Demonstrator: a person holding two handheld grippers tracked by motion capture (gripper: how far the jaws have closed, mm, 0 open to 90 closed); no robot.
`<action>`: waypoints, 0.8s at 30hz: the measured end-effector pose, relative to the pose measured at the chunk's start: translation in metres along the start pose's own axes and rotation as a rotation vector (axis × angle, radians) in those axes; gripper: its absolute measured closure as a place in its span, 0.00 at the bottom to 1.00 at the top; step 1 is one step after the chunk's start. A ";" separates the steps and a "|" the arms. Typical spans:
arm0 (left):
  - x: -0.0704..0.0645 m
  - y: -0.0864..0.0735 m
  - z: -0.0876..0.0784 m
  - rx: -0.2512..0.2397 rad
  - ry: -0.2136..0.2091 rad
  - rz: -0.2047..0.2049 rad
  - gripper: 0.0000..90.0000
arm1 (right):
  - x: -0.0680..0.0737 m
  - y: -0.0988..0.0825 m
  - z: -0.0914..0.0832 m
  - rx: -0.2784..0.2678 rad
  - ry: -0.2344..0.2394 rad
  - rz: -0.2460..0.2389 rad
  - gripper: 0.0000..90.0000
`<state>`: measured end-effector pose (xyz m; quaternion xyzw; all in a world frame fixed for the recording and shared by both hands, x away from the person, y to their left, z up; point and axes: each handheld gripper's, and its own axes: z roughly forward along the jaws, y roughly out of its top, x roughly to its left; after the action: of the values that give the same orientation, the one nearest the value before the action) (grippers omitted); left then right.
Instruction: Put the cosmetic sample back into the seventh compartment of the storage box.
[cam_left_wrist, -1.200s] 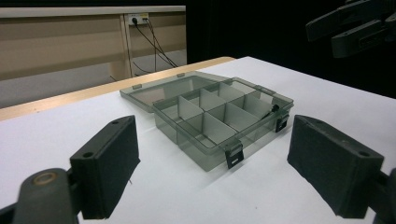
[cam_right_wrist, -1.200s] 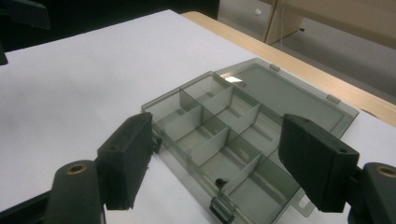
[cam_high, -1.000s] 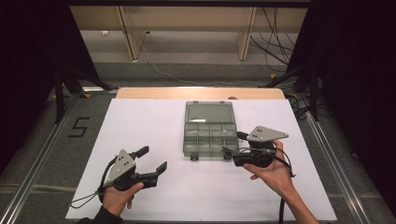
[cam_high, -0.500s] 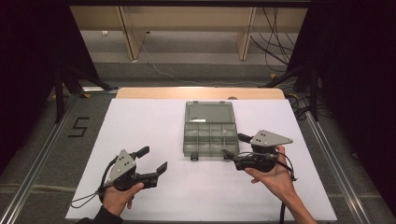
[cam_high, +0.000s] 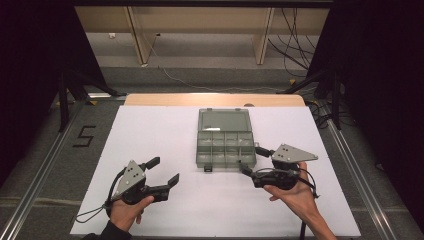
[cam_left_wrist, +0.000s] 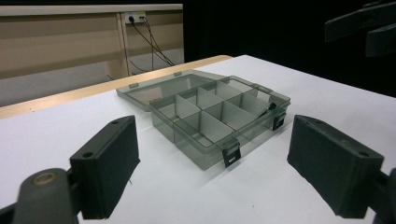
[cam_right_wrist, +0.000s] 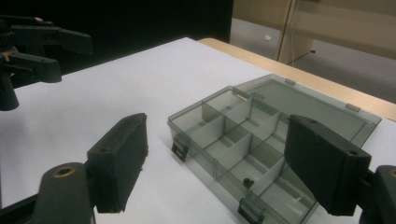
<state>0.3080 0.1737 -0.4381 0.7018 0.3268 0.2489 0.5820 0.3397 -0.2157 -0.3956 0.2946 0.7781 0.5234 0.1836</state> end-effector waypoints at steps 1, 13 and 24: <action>0.000 0.000 0.000 0.001 0.000 0.000 0.17 | 0.001 -0.001 -0.001 0.006 0.010 0.005 0.25; 0.000 0.000 0.000 0.002 0.002 0.003 0.17 | 0.007 -0.012 -0.006 -0.019 0.010 0.010 0.21; 0.000 0.000 0.000 0.002 -0.001 0.015 0.17 | 0.008 -0.021 -0.011 -0.024 0.009 0.031 0.20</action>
<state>0.3081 0.1739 -0.4380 0.7050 0.3216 0.2524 0.5794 0.3210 -0.2241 -0.4107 0.3022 0.7679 0.5369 0.1755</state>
